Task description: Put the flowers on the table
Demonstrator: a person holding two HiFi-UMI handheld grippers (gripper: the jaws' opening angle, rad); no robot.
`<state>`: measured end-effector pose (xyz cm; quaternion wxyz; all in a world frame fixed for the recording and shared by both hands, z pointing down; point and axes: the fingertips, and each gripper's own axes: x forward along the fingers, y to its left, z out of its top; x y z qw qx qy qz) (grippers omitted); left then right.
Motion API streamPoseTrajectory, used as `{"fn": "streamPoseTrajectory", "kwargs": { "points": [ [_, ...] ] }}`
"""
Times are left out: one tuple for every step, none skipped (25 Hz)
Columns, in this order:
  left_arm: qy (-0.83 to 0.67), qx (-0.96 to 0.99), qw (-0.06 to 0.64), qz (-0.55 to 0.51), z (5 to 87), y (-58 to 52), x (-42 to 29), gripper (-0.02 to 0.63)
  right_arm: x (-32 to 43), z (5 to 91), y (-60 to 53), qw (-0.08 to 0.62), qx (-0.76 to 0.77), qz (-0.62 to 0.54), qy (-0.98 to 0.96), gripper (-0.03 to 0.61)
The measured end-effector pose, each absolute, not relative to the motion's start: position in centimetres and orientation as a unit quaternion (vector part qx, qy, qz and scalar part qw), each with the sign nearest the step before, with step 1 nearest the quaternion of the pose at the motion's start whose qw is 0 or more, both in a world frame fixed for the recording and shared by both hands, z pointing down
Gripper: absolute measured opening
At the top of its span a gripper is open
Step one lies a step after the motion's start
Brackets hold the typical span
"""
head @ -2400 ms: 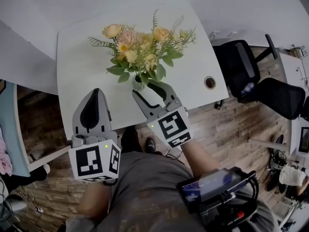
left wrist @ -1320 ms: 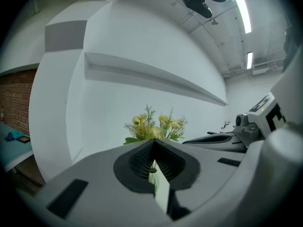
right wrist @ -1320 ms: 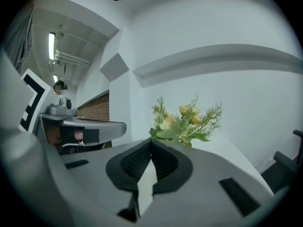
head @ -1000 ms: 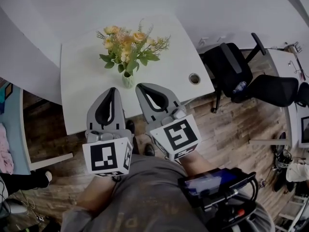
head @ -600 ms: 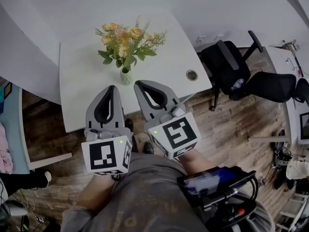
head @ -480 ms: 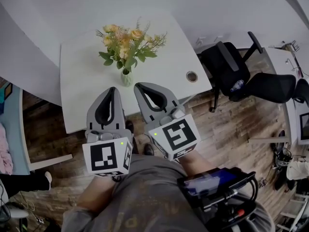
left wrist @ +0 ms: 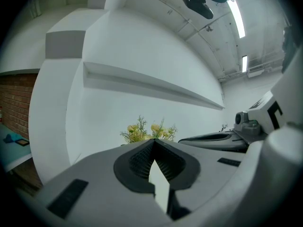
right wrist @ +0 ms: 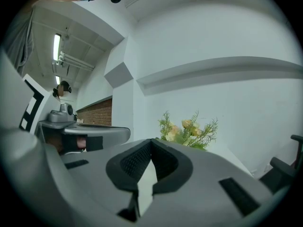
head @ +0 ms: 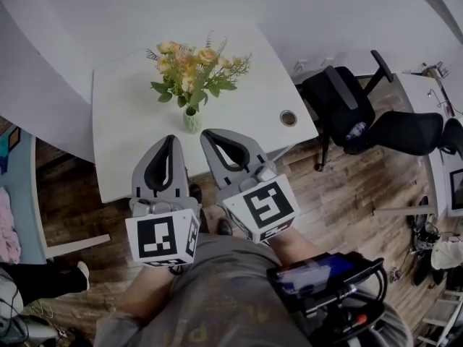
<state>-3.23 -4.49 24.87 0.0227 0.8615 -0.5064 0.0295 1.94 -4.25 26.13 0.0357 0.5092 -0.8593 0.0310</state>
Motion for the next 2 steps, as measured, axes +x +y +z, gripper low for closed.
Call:
{"fn": "streamPoseTrajectory", "kwargs": {
  "points": [
    [-0.507,0.861,0.022,0.03,24.81,-4.52,-3.28,0.005,1.86,26.05,-4.31,0.036,0.508,0.03,-0.86,0.006],
    [-0.508,0.861,0.021,0.03,24.75,-4.54,-3.34,0.005,1.78,25.97,-4.36,0.036,0.507,0.029,-0.861,0.006]
  ]
}}
